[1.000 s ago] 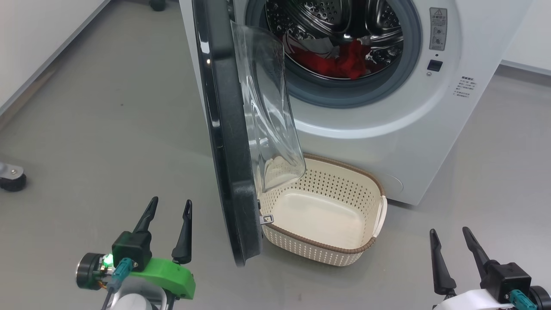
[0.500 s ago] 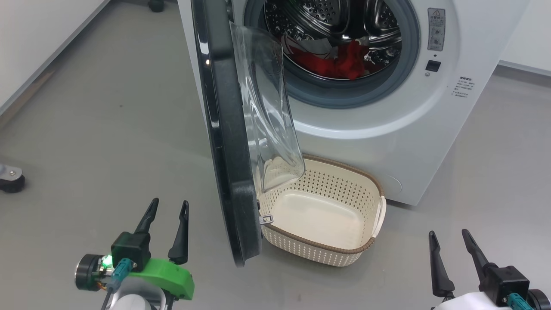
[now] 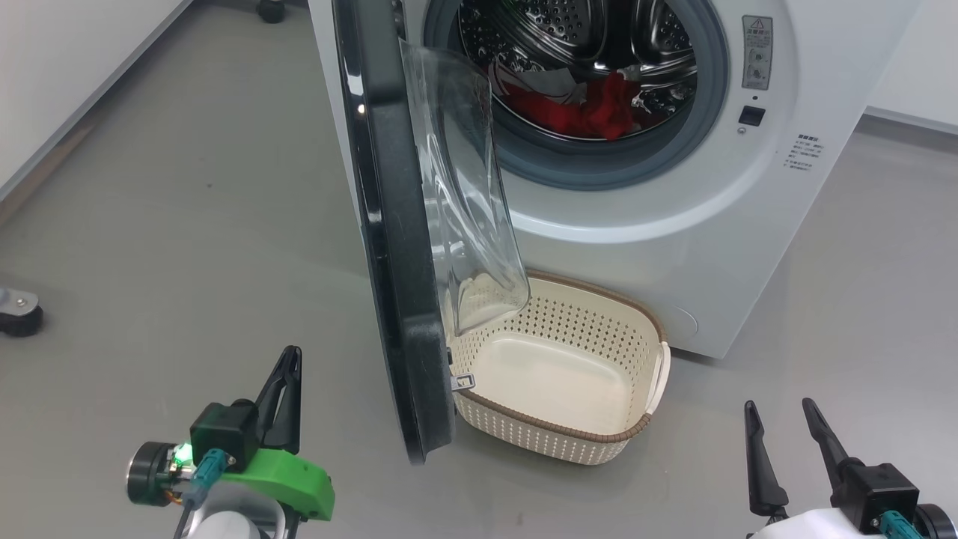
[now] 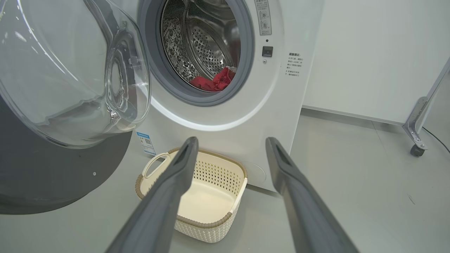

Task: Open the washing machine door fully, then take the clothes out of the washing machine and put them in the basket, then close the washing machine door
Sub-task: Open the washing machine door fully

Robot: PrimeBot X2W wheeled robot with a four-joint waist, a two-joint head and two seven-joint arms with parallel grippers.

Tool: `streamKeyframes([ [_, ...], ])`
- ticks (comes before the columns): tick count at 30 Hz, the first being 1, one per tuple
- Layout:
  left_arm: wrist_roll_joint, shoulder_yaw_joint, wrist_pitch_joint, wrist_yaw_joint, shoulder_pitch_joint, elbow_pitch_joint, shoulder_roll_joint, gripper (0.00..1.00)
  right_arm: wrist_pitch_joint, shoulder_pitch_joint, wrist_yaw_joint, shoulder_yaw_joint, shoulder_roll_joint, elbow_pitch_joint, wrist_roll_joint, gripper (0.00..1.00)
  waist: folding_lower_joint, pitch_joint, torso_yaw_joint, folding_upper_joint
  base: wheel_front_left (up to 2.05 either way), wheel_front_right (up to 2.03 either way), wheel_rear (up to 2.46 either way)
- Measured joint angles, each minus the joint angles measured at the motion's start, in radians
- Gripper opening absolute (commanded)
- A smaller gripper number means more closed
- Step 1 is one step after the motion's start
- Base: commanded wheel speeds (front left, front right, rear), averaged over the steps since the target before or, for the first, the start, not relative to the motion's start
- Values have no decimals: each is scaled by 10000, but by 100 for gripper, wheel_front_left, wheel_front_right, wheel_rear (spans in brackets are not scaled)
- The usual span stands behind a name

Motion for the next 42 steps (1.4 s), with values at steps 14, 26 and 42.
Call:
streamKeyframes([
  [14,224,575,0,150,-463,-2190,-12,0,0,34,40,-161,75,-25,-165,100,0,-108,39,0,0,0,0],
  [26,734,-56,-59,-150,-1271,-5037,-19,0,0,149,44,-343,88,-23,-272,100,0,-242,34,0,0,0,0],
  [42,-355,-3870,993,-1131,-331,-5177,8,0,0,214,222,-307,261,48,-364,100,0,-339,-226,0,0,0,0],
])
